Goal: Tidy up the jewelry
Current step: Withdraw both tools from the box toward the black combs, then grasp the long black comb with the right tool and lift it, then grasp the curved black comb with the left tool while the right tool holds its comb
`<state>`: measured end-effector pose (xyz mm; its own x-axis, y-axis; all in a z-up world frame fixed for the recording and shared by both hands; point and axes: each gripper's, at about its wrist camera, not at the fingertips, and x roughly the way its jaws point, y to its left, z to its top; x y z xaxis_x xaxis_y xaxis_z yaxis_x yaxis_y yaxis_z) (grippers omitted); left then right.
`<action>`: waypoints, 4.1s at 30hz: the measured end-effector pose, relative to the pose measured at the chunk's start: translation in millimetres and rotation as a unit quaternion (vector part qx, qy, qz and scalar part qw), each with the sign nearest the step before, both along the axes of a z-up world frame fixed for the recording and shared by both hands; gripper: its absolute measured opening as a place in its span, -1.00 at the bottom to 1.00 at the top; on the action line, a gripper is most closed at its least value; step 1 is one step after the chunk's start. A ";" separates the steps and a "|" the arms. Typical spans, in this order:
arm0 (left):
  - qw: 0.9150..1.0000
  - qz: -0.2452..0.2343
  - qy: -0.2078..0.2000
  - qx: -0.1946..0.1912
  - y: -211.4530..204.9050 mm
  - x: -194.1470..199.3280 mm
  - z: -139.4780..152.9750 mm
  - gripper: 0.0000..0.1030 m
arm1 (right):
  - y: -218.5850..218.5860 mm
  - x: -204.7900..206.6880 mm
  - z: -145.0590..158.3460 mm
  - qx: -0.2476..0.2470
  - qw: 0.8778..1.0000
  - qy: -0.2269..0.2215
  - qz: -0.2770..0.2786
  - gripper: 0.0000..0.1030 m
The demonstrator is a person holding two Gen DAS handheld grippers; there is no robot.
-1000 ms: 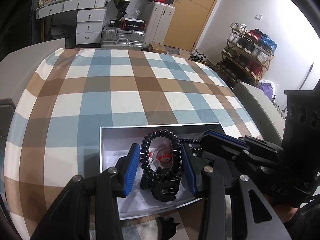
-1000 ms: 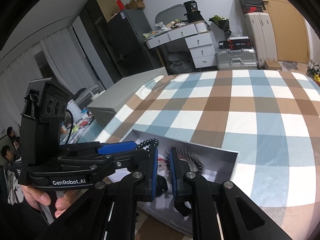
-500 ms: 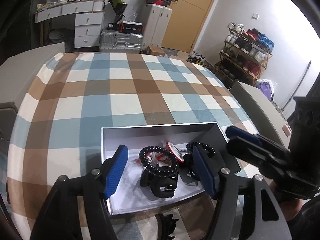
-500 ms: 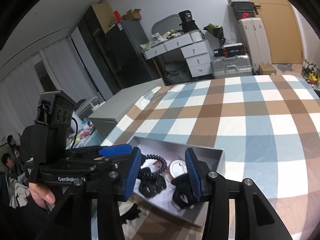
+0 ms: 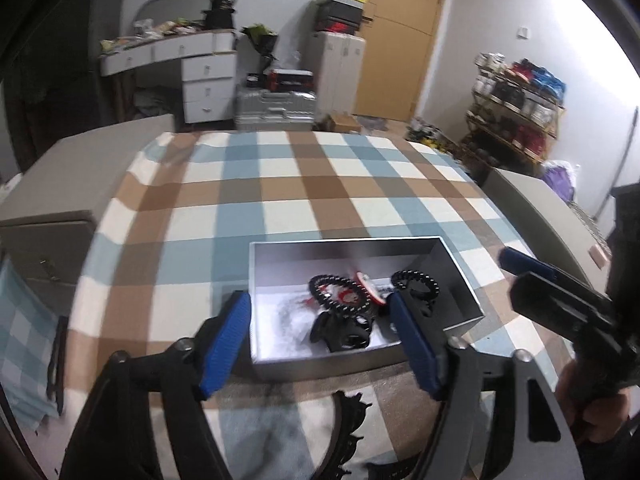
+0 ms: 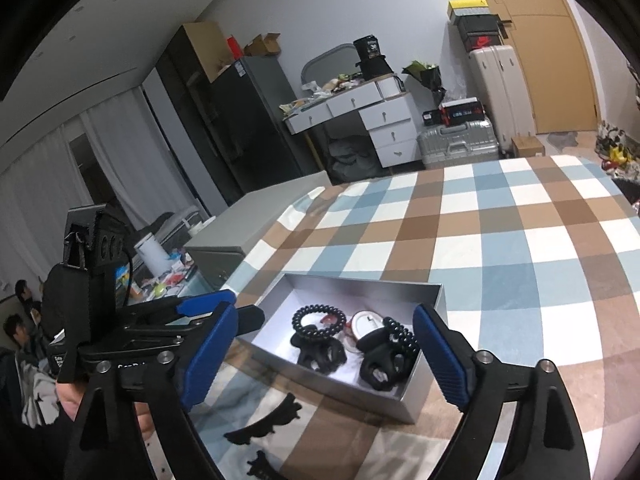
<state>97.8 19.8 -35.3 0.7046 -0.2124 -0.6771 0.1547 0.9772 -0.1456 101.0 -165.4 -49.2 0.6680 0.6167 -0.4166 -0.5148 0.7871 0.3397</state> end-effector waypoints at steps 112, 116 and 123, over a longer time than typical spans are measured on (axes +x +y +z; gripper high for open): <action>0.992 -0.060 0.093 0.053 -32.1 -52.6 -68.8 -0.69 | -16.0 -105.0 -78.5 -0.095 0.984 -0.016 -0.147 0.78; 0.992 -0.065 0.095 0.053 -33.6 -51.7 -68.5 -0.81 | -15.2 -106.0 -77.6 -0.096 0.985 -0.018 -0.144 0.78; 0.993 -0.063 0.086 0.043 -32.7 -56.2 -61.7 -0.81 | -15.9 -106.4 -75.4 -0.091 0.987 -0.019 -0.132 0.78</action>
<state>41.6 -12.9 -97.0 0.5485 -0.2283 -0.8044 0.2571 0.9614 -0.0976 -5.4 -181.4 -124.7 0.8126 0.3363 -0.4760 -0.2931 0.9417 0.1651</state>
